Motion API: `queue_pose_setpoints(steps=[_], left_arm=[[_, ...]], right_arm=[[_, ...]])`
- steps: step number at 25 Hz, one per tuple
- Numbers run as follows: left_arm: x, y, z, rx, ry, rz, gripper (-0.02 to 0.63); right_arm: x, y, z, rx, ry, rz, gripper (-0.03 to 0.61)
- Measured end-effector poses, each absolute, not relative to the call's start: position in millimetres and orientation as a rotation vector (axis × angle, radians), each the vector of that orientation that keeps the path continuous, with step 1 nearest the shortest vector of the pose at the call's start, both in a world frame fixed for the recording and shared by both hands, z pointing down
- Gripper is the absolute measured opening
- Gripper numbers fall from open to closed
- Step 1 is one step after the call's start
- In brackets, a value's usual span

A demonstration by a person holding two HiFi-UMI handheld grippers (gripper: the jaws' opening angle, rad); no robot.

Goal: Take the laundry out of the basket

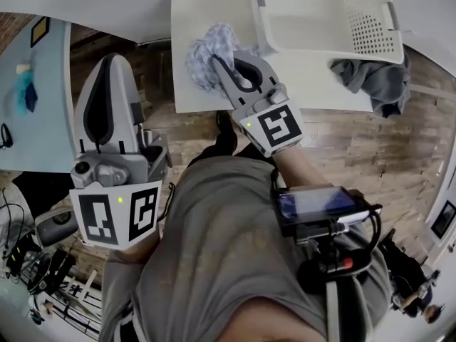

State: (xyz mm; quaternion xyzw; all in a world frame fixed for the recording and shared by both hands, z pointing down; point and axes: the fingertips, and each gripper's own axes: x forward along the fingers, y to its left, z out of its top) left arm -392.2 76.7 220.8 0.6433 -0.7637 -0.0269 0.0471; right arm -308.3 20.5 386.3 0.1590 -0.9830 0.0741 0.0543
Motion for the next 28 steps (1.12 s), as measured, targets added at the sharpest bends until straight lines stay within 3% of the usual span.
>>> queue_pose_setpoints(steps=[4,20,28], left_arm=[[-397.8,86.0,221.7,1.964,-2.32,-0.069,0.008],[-374.6,61.5,211.0,2.032,-2.299,-0.122,0.008],[-325.4,29.8,193.5,2.169,-2.211,-0.178,0.008]], right_arm=[[-309.6,13.1,417.3,0.619,-2.883,0.354,0.032],[-267.2,-6.9,435.4,0.647,-2.756,0.533,0.199],[-206.6,-18.2,409.5,0.752,-2.769,0.537,0.198]])
